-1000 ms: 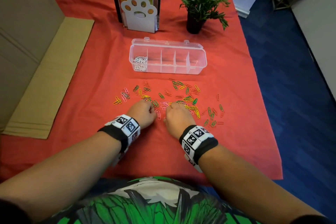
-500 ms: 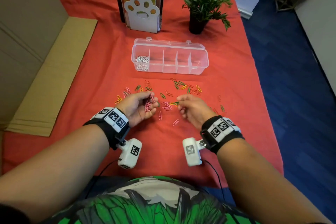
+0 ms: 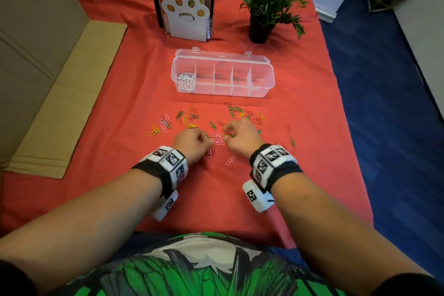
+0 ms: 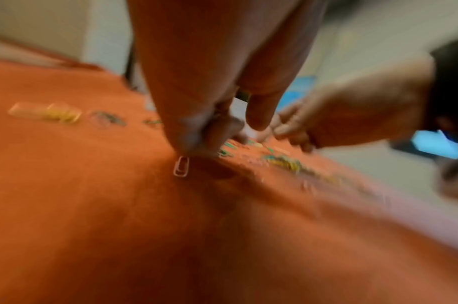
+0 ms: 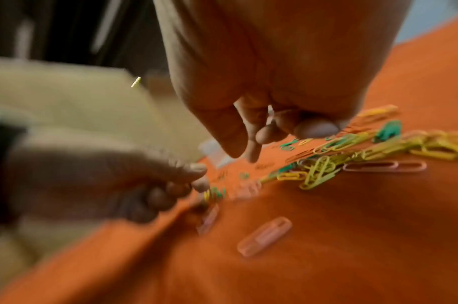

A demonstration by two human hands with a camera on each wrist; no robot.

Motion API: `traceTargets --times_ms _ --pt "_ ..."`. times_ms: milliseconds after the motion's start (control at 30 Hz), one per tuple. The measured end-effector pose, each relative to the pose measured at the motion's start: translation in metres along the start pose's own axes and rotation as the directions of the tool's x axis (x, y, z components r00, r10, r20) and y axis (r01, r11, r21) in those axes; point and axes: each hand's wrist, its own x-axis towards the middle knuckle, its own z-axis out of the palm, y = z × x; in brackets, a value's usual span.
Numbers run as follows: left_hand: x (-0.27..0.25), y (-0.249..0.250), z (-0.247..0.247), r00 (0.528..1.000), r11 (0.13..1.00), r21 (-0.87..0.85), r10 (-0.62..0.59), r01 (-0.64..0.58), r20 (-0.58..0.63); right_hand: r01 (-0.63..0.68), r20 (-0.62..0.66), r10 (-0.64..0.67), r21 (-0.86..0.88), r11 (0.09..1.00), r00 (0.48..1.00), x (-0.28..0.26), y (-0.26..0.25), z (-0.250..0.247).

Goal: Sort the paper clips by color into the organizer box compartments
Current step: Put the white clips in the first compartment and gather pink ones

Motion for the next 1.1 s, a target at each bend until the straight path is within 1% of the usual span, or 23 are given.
traceTargets --times_ms 33,67,133,167,200,300,433,500,533,600,633,667,733,767,800,867,900,933,967,1000,1033,1067,1100 --pt "-0.001 -0.002 0.003 0.999 0.989 0.146 0.038 -0.032 -0.037 0.055 -0.021 -0.059 -0.147 0.988 0.998 0.000 -0.001 0.006" --pt "-0.002 -0.004 0.006 0.996 0.971 0.233 0.070 -0.056 -0.053 0.103 -0.036 -0.116 -0.256 0.961 0.993 0.000 -0.002 0.011" --pt "-0.003 -0.006 0.011 0.991 0.947 0.306 0.123 -0.101 -0.053 0.182 -0.038 -0.217 -0.420 0.889 0.975 -0.001 -0.006 0.017" --pt "-0.004 -0.007 0.012 0.989 0.941 0.316 0.142 -0.118 -0.053 0.213 -0.027 -0.256 -0.470 0.857 0.966 -0.002 -0.006 0.019" --pt "-0.004 -0.007 0.013 0.987 0.938 0.321 0.153 -0.128 -0.054 0.238 -0.017 -0.284 -0.498 0.834 0.959 -0.002 -0.007 0.020" --pt "-0.003 -0.009 0.011 0.984 0.926 0.347 0.172 -0.147 -0.041 0.275 0.009 -0.317 -0.517 0.810 0.949 -0.005 -0.003 0.022" --pt "-0.004 -0.014 0.011 0.979 0.865 0.460 0.198 -0.200 0.053 0.300 0.023 -0.338 -0.519 0.800 0.941 -0.010 0.004 0.023" --pt "-0.005 -0.015 0.015 0.974 0.828 0.513 0.196 -0.228 0.116 0.284 0.041 -0.296 -0.435 0.855 0.954 -0.010 0.008 0.022" --pt "-0.005 -0.016 0.017 0.971 0.818 0.524 0.198 -0.238 0.133 0.265 0.040 -0.268 -0.350 0.899 0.963 -0.009 0.010 0.020" --pt "-0.007 -0.014 0.019 0.968 0.807 0.536 0.209 -0.250 0.137 0.175 -0.026 -0.179 -0.098 0.980 0.984 -0.008 0.016 0.013" --pt "-0.008 -0.012 0.021 0.966 0.804 0.537 0.221 -0.257 0.133 0.110 -0.072 -0.105 0.063 0.992 0.992 -0.008 0.019 0.007" --pt "-0.009 -0.010 0.021 0.963 0.805 0.529 0.241 -0.269 0.123 0.042 -0.103 -0.019 0.229 0.973 0.995 -0.009 0.022 0.001" --pt "-0.011 -0.004 0.019 0.957 0.837 0.466 0.271 -0.286 0.102 -0.071 -0.085 0.133 0.513 0.856 0.987 -0.011 0.029 -0.012" --pt "-0.011 -0.002 0.017 0.956 0.865 0.406 0.278 -0.294 0.099 -0.115 -0.047 0.184 0.624 0.773 0.982 -0.014 0.033 -0.019" --pt "-0.010 0.000 0.016 0.960 0.906 0.317 0.263 -0.280 0.095 -0.149 0.004 0.213 0.728 0.669 0.977 -0.016 0.037 -0.025" --pt "-0.005 0.005 0.013 0.981 0.986 0.037 0.159 -0.164 0.109 -0.205 0.116 0.243 0.901 0.383 0.963 -0.021 0.045 -0.036" --pt "-0.005 0.010 0.012 0.989 0.987 -0.147 0.084 -0.066 0.118 -0.233 0.169 0.259 0.943 0.238 0.951 -0.024 0.048 -0.041" --pt "-0.005 0.015 0.010 0.991 0.939 -0.342 0.012 0.034 0.132 -0.251 0.215 0.264 0.962 0.110 0.940 -0.027 0.051 -0.046" --pt "-0.006 0.021 0.008 0.983 0.848 -0.512 -0.054 0.137 0.174 -0.263 0.251 0.255 0.965 0.011 0.934 -0.030 0.053 -0.049" --pt "-0.007 0.025 0.005 0.965 0.729 -0.643 -0.092 0.232 0.245 -0.274 0.280 0.232 0.960 -0.058 0.931 -0.032 0.053 -0.052" --pt "-0.009 0.029 0.001 0.939 0.608 -0.728 -0.092 0.316 0.331 -0.284 0.298 0.202 0.954 -0.094 0.933 -0.034 0.054 -0.053" --pt "-0.011 0.031 -0.004 0.910 0.497 -0.781 -0.049 0.380 0.411 -0.294 0.309 0.171 0.950 -0.109 0.936 -0.036 0.054 -0.054" --pt "-0.012 0.033 -0.008 0.886 0.413 -0.809 0.010 0.419 0.464 -0.301 0.316 0.150 0.947 -0.110 0.937 -0.038 0.054 -0.053"
